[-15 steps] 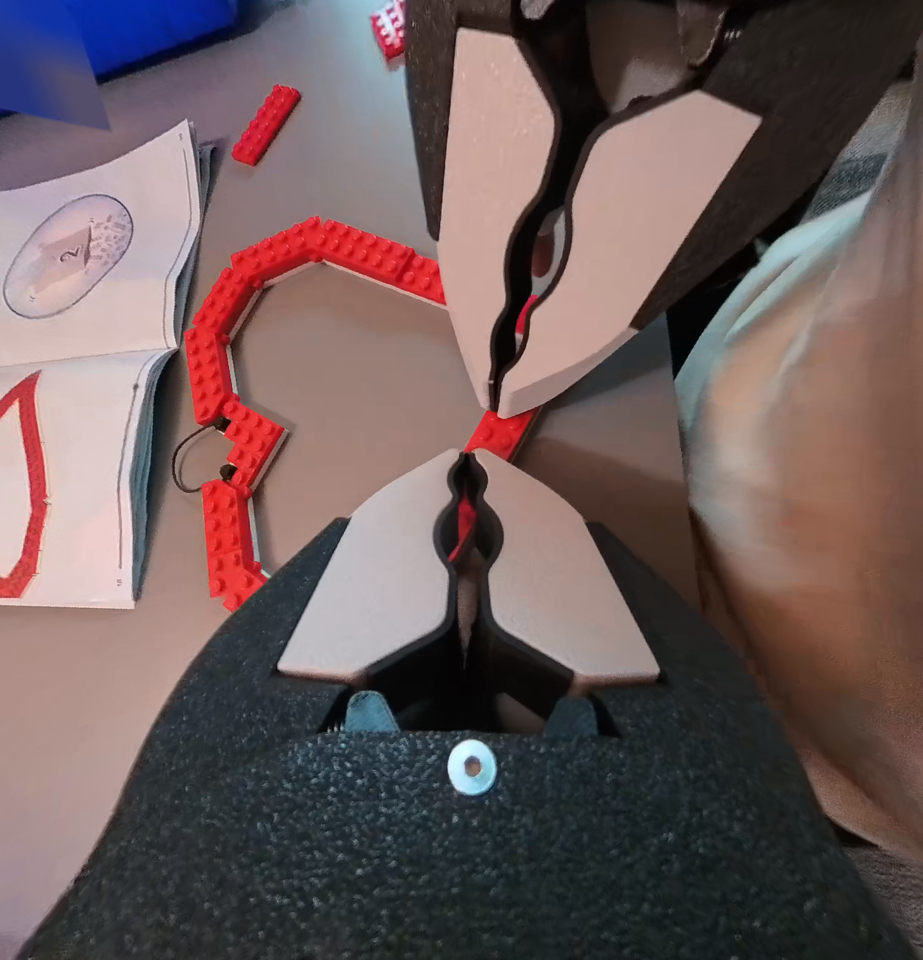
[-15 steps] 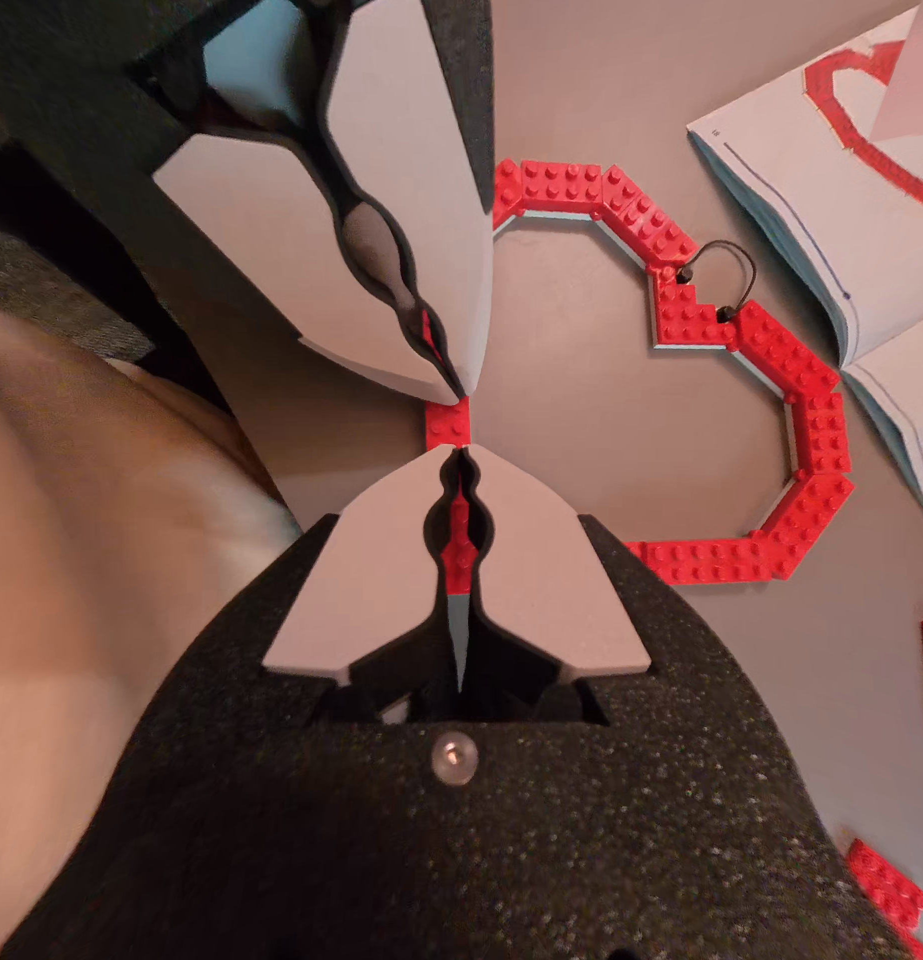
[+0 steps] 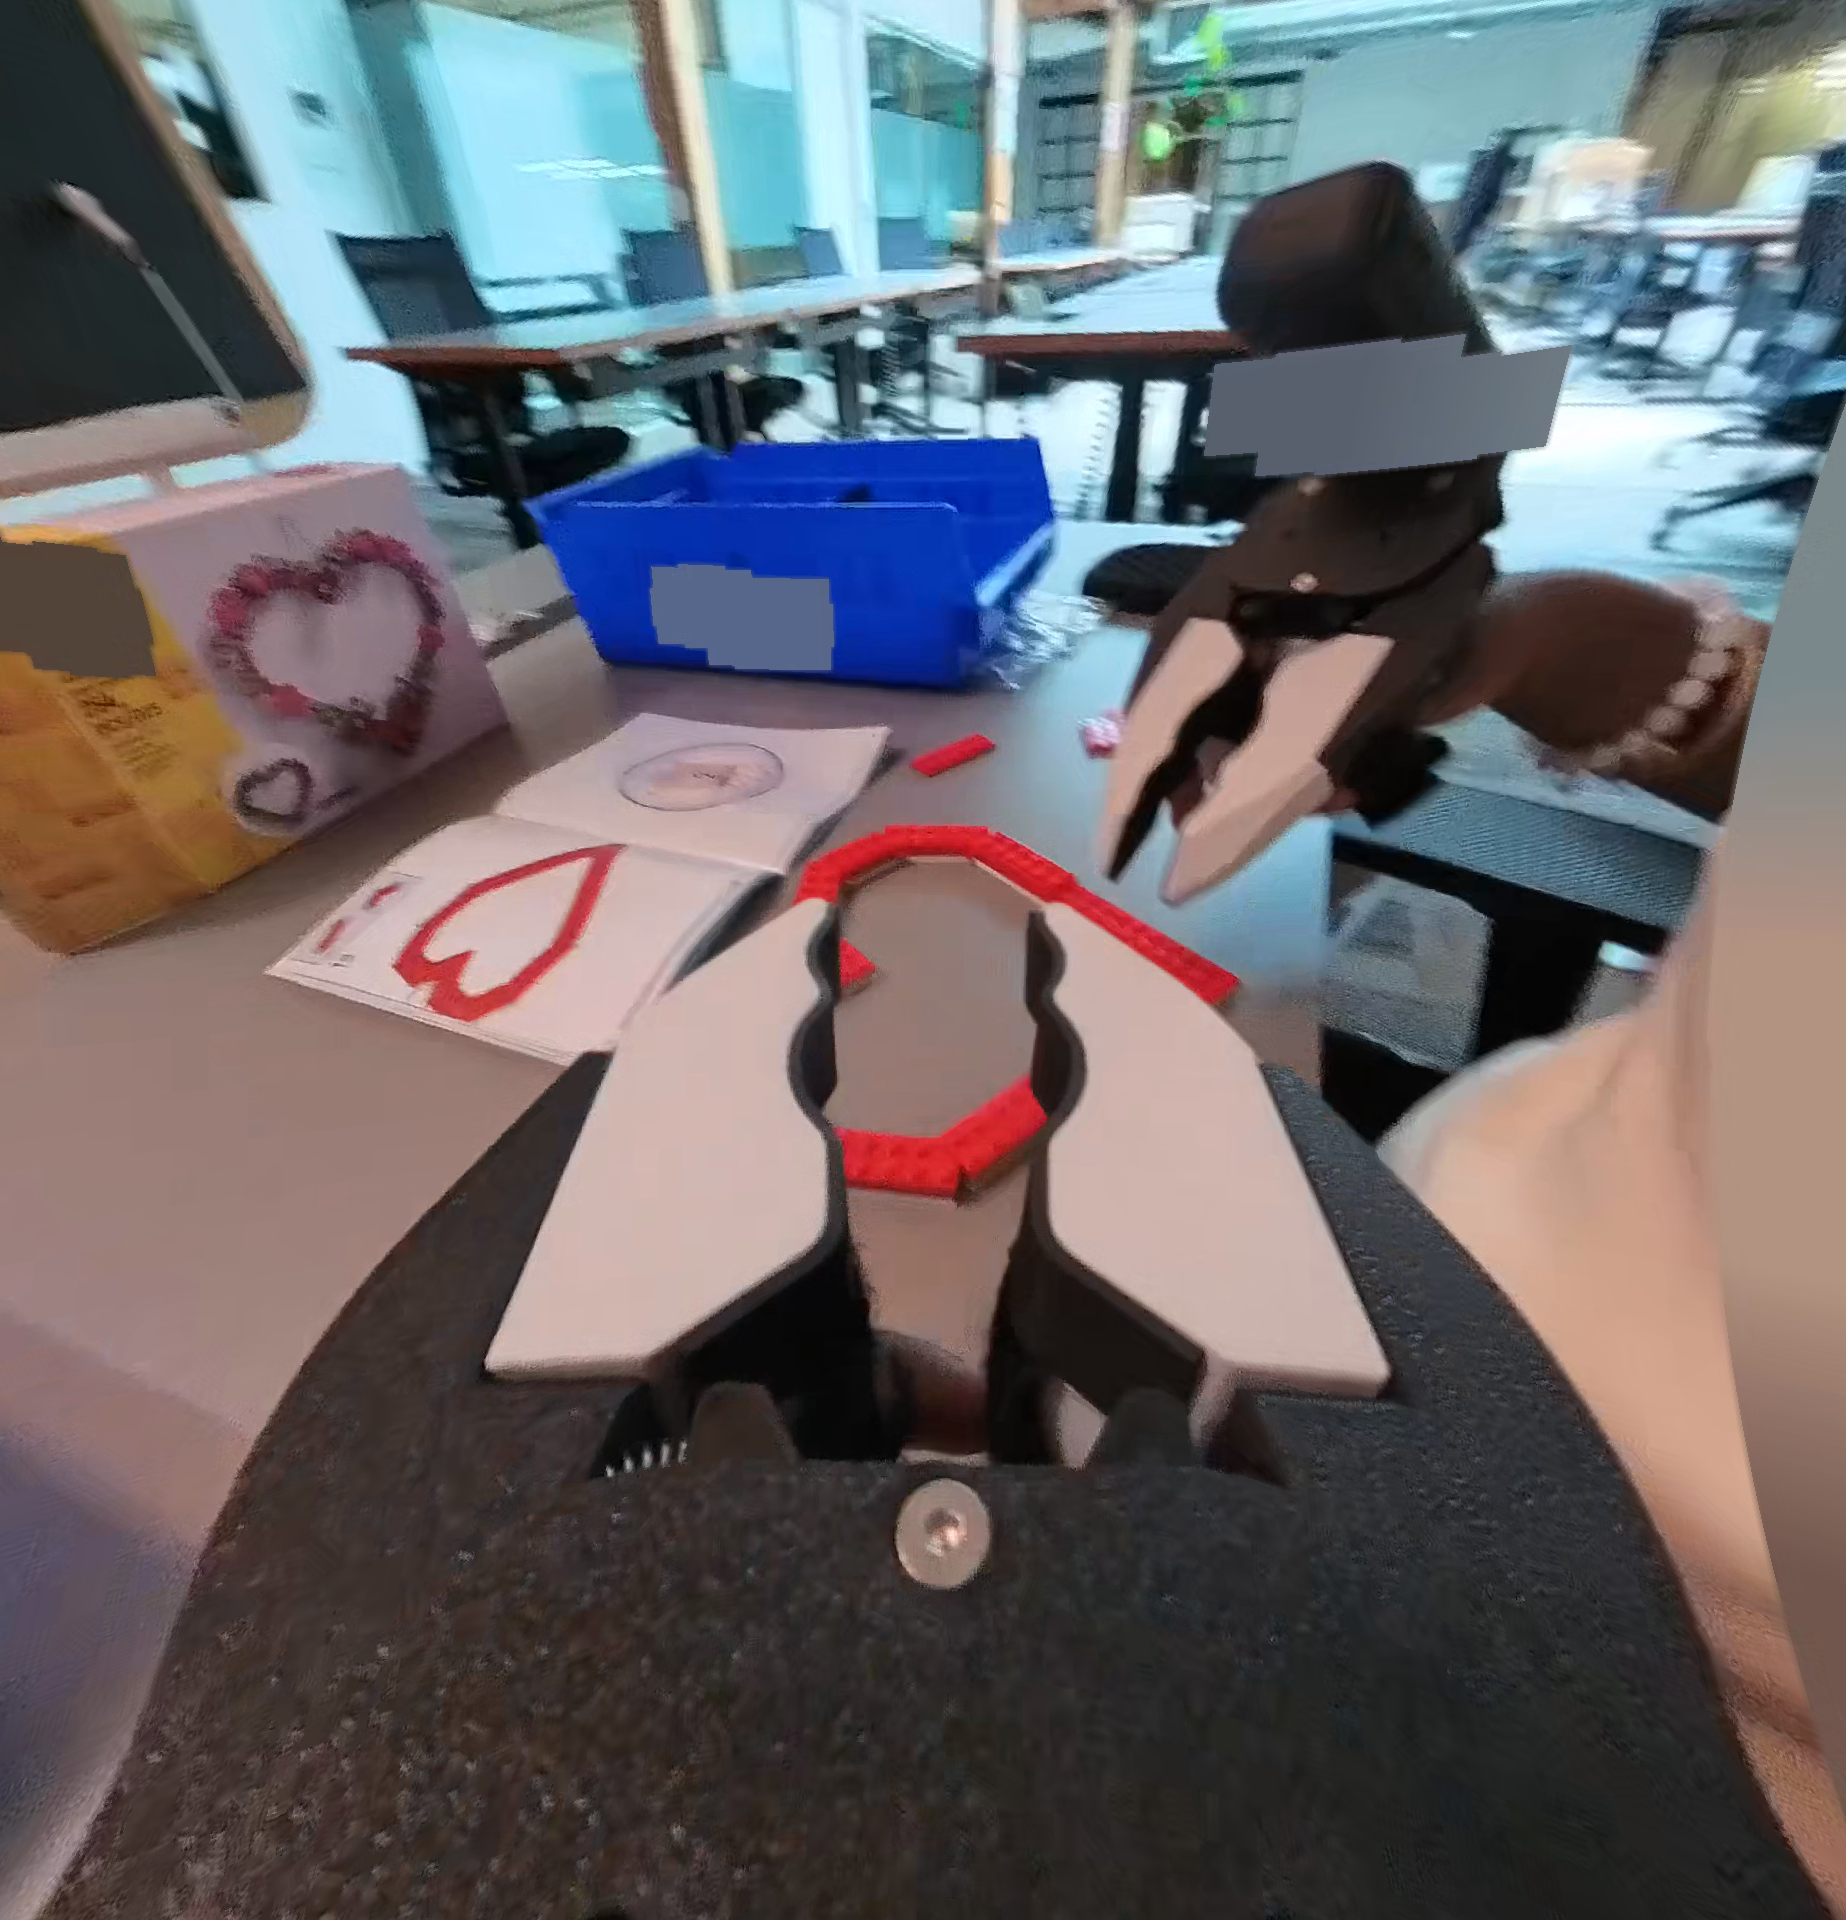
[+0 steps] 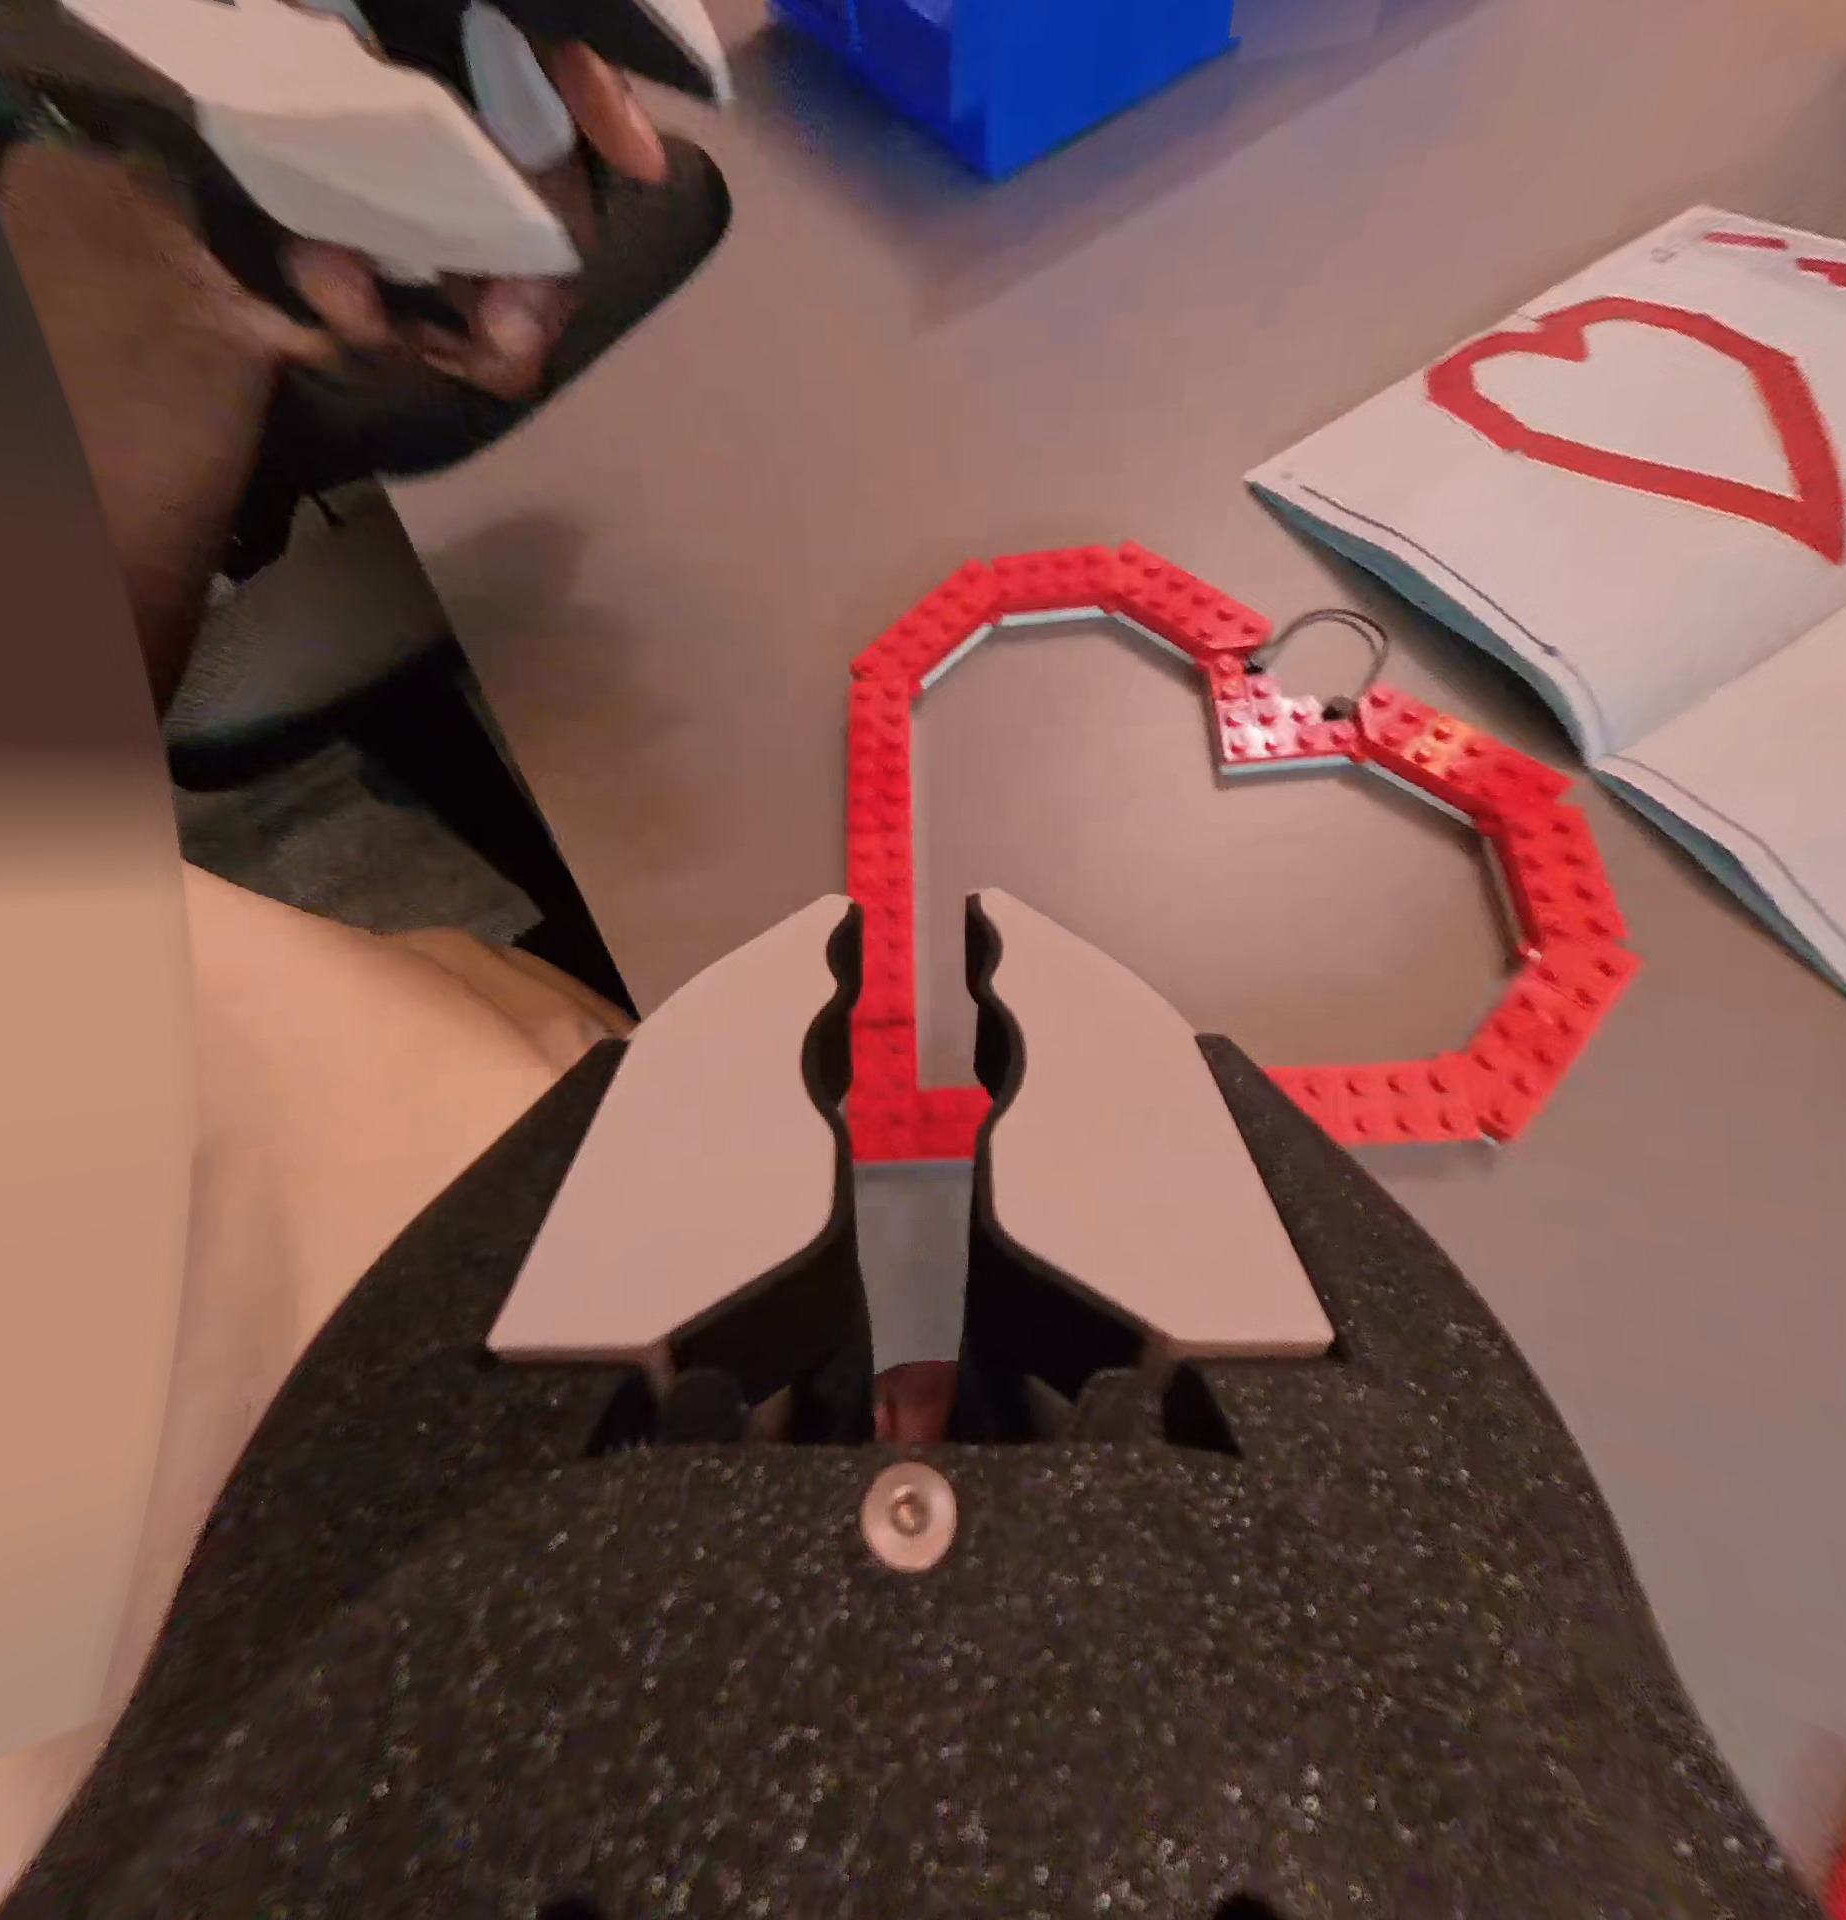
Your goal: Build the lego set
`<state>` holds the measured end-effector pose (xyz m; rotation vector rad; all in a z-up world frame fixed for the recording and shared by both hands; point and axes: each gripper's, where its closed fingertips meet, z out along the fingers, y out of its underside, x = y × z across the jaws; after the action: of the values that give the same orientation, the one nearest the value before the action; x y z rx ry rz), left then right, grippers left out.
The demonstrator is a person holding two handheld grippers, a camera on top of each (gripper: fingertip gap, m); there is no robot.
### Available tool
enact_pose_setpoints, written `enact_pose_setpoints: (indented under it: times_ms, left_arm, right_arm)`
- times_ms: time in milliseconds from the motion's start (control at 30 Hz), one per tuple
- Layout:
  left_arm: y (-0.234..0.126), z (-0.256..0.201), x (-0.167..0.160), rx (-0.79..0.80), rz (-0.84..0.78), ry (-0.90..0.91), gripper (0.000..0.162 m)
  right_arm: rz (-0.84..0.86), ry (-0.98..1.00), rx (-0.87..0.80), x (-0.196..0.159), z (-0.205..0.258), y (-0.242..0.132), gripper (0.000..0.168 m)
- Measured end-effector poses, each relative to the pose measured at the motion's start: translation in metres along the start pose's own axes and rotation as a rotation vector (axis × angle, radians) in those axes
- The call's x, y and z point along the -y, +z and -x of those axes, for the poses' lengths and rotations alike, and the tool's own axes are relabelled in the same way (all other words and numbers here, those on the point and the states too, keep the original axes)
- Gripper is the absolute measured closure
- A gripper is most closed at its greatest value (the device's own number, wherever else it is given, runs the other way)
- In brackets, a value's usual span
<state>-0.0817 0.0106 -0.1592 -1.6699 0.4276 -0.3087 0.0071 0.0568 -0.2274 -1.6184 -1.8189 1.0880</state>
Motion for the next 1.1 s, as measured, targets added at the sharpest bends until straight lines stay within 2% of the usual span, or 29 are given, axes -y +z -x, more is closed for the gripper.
enact_pose_setpoints:
  times_ms: [67, 167, 267, 400, 533, 633, 700, 867, 1100]
  left_arm:
    - [-0.005, -0.008, -0.008, -0.085, 0.032, -0.015, 0.128]
    - [0.004, -0.022, -0.022, -0.158, 0.052, 0.038, 0.14]
    - [0.023, -0.034, -0.049, -0.176, 0.18, 0.14, 0.142]
    - [0.053, -0.051, -0.064, -0.195, 0.274, 0.209, 0.145]
    - [0.073, -0.057, -0.074, -0.212, 0.341, 0.257, 0.145]
    - [0.077, -0.057, -0.08, -0.241, 0.393, 0.259, 0.155]
    - [0.075, -0.055, -0.092, -0.261, 0.485, 0.237, 0.162]
    - [0.074, -0.055, -0.095, -0.287, 0.589, 0.068, 0.162]
    - [0.073, -0.056, -0.096, -0.275, 0.611, 0.077, 0.162]
  right_arm:
    - [0.056, -0.045, -0.048, -0.011, -0.002, -0.003, 0.155]
    - [0.122, -0.072, -0.019, -0.025, 0.014, 0.006, 0.156]
    - [0.132, -0.084, -0.04, -0.026, 0.016, 0.016, 0.149]
    - [0.179, -0.099, -0.076, -0.031, 0.011, 0.022, 0.158]
    - [0.213, -0.114, -0.099, -0.035, 0.009, 0.024, 0.157]
    - [0.21, -0.112, -0.093, -0.033, 0.01, 0.023, 0.155]
    - [0.209, -0.101, -0.083, -0.032, 0.01, 0.024, 0.155]
    - [0.255, -0.087, -0.085, -0.036, 0.008, 0.026, 0.154]
    - [0.298, -0.117, -0.125, -0.041, 0.006, 0.029, 0.151]
